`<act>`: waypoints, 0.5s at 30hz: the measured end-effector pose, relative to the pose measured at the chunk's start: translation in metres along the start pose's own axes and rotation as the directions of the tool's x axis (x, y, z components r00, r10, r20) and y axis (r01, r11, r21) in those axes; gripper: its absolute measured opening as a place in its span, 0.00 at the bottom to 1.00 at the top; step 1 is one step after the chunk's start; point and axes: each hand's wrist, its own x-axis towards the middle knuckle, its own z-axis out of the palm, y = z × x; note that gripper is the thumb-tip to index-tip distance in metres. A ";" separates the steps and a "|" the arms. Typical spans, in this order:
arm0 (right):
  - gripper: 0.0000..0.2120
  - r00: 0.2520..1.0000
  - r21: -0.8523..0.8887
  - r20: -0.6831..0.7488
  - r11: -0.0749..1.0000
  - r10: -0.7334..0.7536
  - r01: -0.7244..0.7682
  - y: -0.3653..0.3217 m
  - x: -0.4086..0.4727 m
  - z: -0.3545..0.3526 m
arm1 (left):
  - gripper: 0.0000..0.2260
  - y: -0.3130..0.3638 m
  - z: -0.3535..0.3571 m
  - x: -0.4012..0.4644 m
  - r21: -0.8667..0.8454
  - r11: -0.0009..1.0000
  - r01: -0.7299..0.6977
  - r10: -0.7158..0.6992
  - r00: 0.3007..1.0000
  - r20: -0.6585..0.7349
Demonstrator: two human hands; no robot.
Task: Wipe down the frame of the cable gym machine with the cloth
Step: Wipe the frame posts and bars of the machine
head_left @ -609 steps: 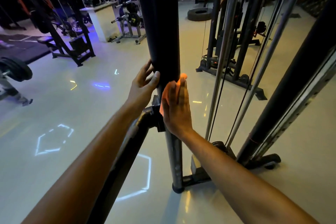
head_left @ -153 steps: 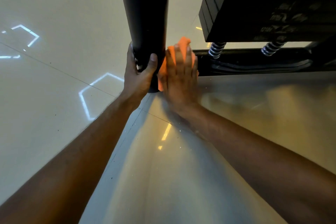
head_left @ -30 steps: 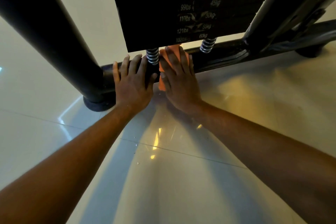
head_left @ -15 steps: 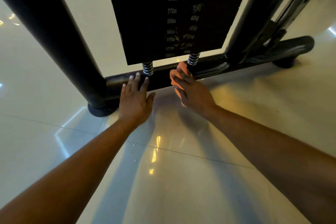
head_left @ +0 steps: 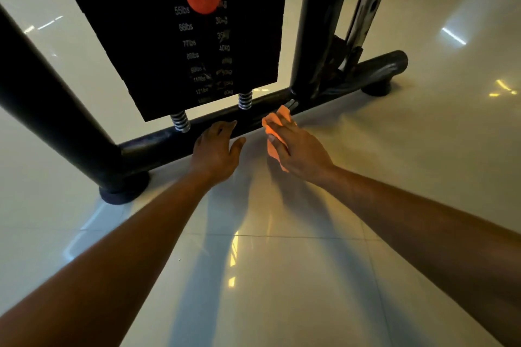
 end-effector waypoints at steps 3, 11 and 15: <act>0.24 0.999 -0.007 -0.041 1.000 0.005 -0.005 0.006 0.012 0.012 | 0.28 -0.009 0.010 0.017 0.025 1.000 -0.010 0.011 0.999 -0.037; 0.30 0.991 -0.192 -0.134 0.980 0.017 -0.043 0.018 0.061 0.090 | 0.23 -0.038 0.044 0.069 0.067 0.997 -0.042 0.053 0.982 -0.179; 0.32 0.977 -0.216 -0.209 0.973 0.038 -0.084 0.016 0.070 0.126 | 0.21 -0.036 0.045 0.090 0.076 0.997 -0.031 0.047 0.976 -0.211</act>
